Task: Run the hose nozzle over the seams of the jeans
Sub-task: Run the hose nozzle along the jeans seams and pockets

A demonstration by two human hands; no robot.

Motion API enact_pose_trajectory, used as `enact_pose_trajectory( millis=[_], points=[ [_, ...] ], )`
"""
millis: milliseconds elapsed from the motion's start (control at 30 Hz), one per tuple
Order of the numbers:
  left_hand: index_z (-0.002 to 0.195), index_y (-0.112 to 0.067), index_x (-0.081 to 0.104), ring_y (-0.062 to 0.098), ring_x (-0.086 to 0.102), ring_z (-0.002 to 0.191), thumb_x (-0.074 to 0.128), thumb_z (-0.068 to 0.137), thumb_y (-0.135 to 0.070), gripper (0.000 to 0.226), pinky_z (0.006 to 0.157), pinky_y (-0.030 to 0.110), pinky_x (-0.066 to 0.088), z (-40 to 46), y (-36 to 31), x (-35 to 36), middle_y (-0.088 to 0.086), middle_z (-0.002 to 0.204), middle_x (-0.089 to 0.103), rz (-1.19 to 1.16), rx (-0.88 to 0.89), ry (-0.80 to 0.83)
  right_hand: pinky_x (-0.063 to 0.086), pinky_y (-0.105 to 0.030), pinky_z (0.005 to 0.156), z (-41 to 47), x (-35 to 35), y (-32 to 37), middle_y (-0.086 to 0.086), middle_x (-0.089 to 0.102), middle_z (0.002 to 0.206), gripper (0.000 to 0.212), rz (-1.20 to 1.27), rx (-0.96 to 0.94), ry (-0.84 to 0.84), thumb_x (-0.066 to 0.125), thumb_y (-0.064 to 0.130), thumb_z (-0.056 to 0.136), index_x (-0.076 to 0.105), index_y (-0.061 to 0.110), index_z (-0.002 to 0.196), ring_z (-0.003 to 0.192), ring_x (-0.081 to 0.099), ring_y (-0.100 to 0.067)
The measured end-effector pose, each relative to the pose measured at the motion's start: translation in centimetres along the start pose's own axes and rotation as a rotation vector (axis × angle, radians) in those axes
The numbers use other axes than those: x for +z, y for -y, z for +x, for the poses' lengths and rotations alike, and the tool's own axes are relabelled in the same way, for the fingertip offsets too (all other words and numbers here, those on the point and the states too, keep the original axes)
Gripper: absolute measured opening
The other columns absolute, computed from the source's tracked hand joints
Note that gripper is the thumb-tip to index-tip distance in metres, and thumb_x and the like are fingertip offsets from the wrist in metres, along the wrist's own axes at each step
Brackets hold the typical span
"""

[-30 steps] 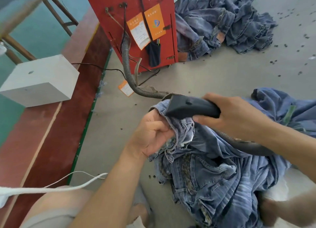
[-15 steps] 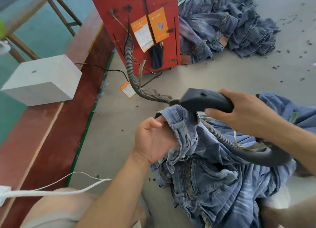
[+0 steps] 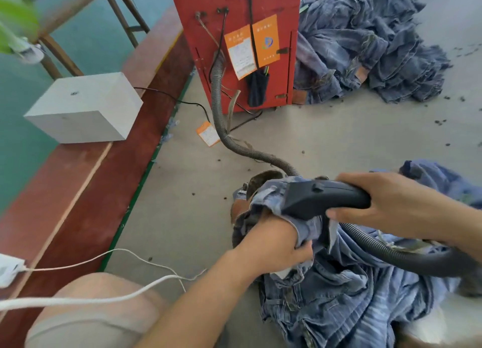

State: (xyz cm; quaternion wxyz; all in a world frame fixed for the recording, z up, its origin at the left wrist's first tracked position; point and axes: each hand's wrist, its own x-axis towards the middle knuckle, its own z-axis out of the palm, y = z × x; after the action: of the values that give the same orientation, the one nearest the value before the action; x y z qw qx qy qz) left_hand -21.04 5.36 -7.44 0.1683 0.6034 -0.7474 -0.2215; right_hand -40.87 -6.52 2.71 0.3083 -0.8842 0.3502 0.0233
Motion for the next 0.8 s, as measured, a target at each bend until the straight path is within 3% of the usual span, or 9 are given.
enact_pose_trajectory(
  millis=[67,200,300,367,467,533,600,700,800],
  points=[
    [0.086,-0.021,0.052,0.032,0.056,0.088,0.059,0.095,-0.028,0.013,0.096,0.046,0.044,-0.1,-0.5,0.2,0.005,0.084,0.059,0.210,0.048,0.060,0.049,-0.028,0.055,0.7,0.5,0.2,0.023,0.067,0.075,0.020,0.023,0.012,-0.054,0.062,0.066,0.081,0.055,0.053,0.095,0.062,0.063,-0.003],
    [0.106,-0.017,0.061,0.037,0.052,0.112,0.054,0.096,-0.031,0.019,0.113,0.053,0.028,0.1,-0.2,0.2,0.010,0.113,0.065,0.489,0.009,0.153,0.042,-0.017,0.041,0.0,-1.5,-1.4,0.013,0.066,0.065,0.031,0.147,0.010,-0.269,0.067,0.067,0.082,0.060,0.045,0.102,0.046,0.059,-0.008],
    [0.100,-0.016,0.065,0.034,0.055,0.106,0.054,0.095,-0.029,0.018,0.110,0.048,0.033,0.3,0.0,0.4,0.008,0.103,0.067,0.522,0.012,0.155,0.053,-0.024,0.049,-1.3,-2.2,-1.2,0.011,0.069,0.068,0.052,0.119,0.018,-0.047,0.062,0.084,0.073,0.061,0.048,0.111,0.050,0.063,-0.008],
    [0.101,-0.013,0.067,0.034,0.057,0.103,0.055,0.093,-0.021,0.017,0.105,0.046,0.039,0.5,-0.2,0.9,0.008,0.099,0.068,0.508,0.015,0.162,0.053,-0.024,0.059,-0.9,-0.4,-0.5,0.022,0.069,0.077,0.043,-0.041,-0.030,0.074,0.055,0.084,0.074,0.058,0.055,0.106,0.062,0.065,-0.001],
    [0.109,-0.013,0.066,0.033,0.063,0.091,0.065,0.085,-0.013,0.024,0.093,0.050,0.047,0.6,-0.3,1.6,0.009,0.094,0.069,0.559,0.089,0.140,0.042,-0.017,0.051,1.2,1.3,0.5,0.033,0.065,0.076,0.017,0.004,-0.003,-0.010,0.061,0.069,0.083,0.055,0.058,0.094,0.063,0.062,0.004],
    [0.106,-0.012,0.069,0.037,0.065,0.093,0.079,0.073,-0.014,0.035,0.096,0.056,0.049,0.5,-0.1,1.7,0.012,0.097,0.071,0.559,0.113,0.077,0.039,-0.022,0.050,1.8,0.7,0.3,0.033,0.063,0.074,0.017,0.028,0.063,-0.120,0.064,0.063,0.086,0.058,0.048,0.092,0.060,0.061,0.004],
    [0.111,-0.009,0.070,0.040,0.064,0.105,0.084,0.069,-0.015,0.045,0.104,0.059,0.045,0.4,0.2,1.6,0.015,0.107,0.073,0.551,0.088,0.072,0.041,-0.024,0.045,1.4,-0.8,-0.7,0.020,0.066,0.065,0.019,0.105,0.105,-0.201,0.066,0.060,0.086,0.060,0.043,0.091,0.047,0.059,-0.003],
    [0.113,-0.006,0.068,0.043,0.064,0.106,0.079,0.073,-0.013,0.042,0.106,0.060,0.042,0.5,-0.3,1.4,0.019,0.107,0.072,0.594,0.106,0.083,0.046,-0.023,0.040,0.2,-2.2,-0.6,0.002,0.066,0.057,0.018,0.250,0.115,-0.054,0.070,0.058,0.083,0.062,0.046,0.094,0.039,0.057,-0.011],
    [0.112,-0.011,0.073,0.039,0.067,0.098,0.080,0.072,-0.016,0.041,0.088,0.056,0.056,0.5,-1.2,1.5,0.015,0.106,0.073,0.745,0.159,0.070,0.044,-0.023,0.050,1.3,0.0,0.5,0.017,0.067,0.067,0.019,0.035,0.075,0.055,0.067,0.061,0.083,0.061,0.045,0.089,0.051,0.060,-0.002]
  ],
)
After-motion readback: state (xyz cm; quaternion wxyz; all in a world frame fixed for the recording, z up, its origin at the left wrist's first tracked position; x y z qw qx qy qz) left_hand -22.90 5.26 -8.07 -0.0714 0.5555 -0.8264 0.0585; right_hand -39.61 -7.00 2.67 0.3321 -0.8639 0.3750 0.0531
